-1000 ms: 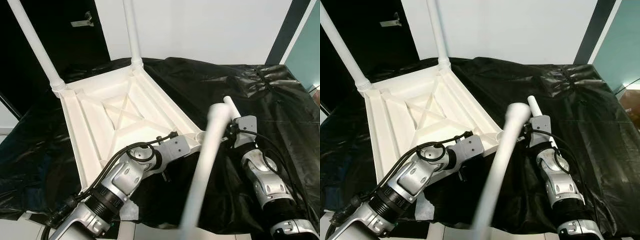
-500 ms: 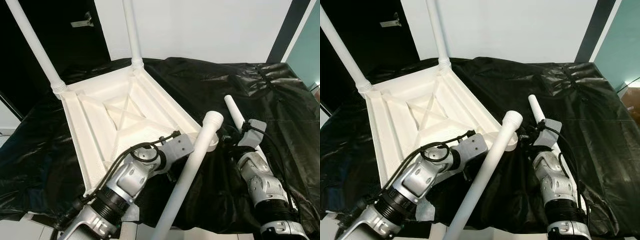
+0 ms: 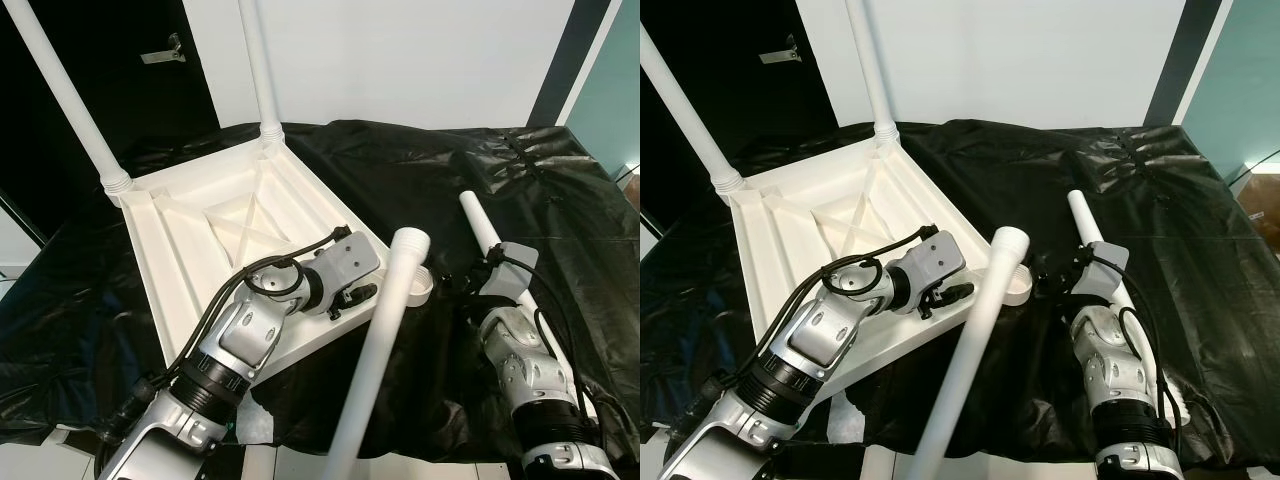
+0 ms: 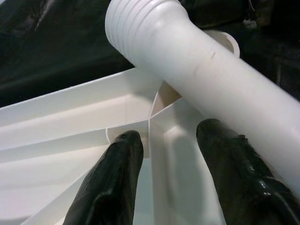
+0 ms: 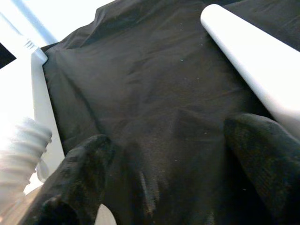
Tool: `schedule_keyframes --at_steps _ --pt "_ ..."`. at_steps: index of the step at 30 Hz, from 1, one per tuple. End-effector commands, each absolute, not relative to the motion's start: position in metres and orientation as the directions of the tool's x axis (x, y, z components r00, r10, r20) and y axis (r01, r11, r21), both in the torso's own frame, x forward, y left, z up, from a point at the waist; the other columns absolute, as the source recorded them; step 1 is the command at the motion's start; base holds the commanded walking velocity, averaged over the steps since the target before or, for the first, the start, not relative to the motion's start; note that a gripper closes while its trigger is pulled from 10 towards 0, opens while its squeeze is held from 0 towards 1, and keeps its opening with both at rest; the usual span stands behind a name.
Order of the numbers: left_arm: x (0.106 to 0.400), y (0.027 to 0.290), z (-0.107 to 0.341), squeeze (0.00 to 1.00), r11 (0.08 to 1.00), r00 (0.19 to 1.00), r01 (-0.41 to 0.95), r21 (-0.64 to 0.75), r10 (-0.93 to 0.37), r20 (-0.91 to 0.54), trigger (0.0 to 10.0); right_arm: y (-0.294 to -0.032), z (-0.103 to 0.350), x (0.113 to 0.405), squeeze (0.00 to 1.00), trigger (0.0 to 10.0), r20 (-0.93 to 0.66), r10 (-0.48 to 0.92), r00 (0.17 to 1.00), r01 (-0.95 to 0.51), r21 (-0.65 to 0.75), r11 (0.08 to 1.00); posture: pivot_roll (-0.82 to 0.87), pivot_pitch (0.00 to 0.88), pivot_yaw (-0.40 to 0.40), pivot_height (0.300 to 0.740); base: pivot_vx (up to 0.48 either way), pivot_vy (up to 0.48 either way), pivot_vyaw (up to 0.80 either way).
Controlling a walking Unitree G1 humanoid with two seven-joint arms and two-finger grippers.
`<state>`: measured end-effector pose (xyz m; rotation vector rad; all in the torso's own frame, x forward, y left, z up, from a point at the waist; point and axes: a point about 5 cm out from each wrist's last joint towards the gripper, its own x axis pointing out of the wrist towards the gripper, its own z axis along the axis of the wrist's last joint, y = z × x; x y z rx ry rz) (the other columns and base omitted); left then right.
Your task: Building children table
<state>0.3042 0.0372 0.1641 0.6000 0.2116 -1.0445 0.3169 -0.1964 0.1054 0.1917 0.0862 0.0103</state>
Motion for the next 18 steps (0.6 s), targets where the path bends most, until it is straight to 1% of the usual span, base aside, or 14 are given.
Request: schedule_keyframes --at_steps 1,3,4,5,6,7,9,13,16,18 --pt "0.313 0.044 0.168 0.0 0.456 0.616 0.78 0.43 -0.683 -0.393 10.0 -0.192 0.106 0.317 0.64 10.0 -0.096 0.024 0.995 -0.005 0.192 0.981 -0.06 0.0 0.051 0.74 0.0 0.0 0.0" --pt "0.313 0.044 0.168 0.0 0.456 0.616 0.78 0.43 -0.683 -0.393 10.0 -0.192 0.106 0.317 0.64 10.0 -0.096 0.024 0.995 -0.005 0.192 0.981 -0.06 0.0 0.051 0.74 0.0 0.0 0.0" --pt "0.314 0.045 0.169 0.0 0.466 0.625 0.773 0.431 -0.676 -0.389 10.0 -0.192 0.106 0.317 0.15 10.0 -0.099 0.016 0.995 0.003 0.194 0.981 -0.06 0.0 0.052 0.74 0.0 0.0 0.0" --pt "0.314 0.045 0.169 0.0 0.466 0.625 0.773 0.431 -0.676 -0.389 10.0 -0.192 0.106 0.317 0.15 10.0 -0.099 0.016 0.995 0.003 0.194 0.981 -0.06 0.0 0.052 0.74 0.0 0.0 0.0" --pt "0.316 0.047 0.171 0.0 0.481 0.629 0.771 0.416 -0.678 -0.382 10.0 -0.193 0.106 0.317 0.0 10.0 -0.096 0.011 0.995 0.008 0.198 0.98 -0.06 0.0 0.053 0.74 0.0 0.0 0.0" --pt "0.316 0.047 0.171 0.0 0.481 0.629 0.771 0.416 -0.678 -0.382 10.0 -0.193 0.106 0.317 0.0 10.0 -0.096 0.011 0.995 0.008 0.198 0.98 -0.06 0.0 0.053 0.74 0.0 0.0 0.0" --pt "0.319 0.049 0.176 0.0 0.523 0.643 0.762 0.381 -0.677 -0.357 10.0 -0.196 0.108 0.318 0.0 10.0 -0.087 -0.002 0.996 0.019 0.198 0.98 -0.06 0.0 0.054 0.74 0.0 0.0 0.0" --pt "0.323 0.051 0.18 0.0 0.562 0.656 0.754 0.34 -0.679 -0.331 10.0 -0.199 0.111 0.32 0.0 10.0 -0.078 -0.015 0.997 0.03 0.195 0.98 -0.06 0.0 0.053 0.74 0.0 0.0 0.0" --pt "0.324 0.051 0.181 0.0 0.571 0.658 0.752 0.328 -0.679 -0.327 10.0 -0.2 0.112 0.32 0.0 10.0 -0.075 -0.018 0.997 0.032 0.196 0.98 -0.06 0.0 0.053 0.74 0.0 0.0 0.0" --pt "0.325 0.052 0.184 0.0 0.598 0.656 0.755 0.271 -0.688 -0.311 10.0 -0.202 0.114 0.32 0.0 10.0 -0.073 -0.028 0.997 0.041 0.192 0.98 -0.06 0.0 0.053 0.74 0.0 0.0 0.0"
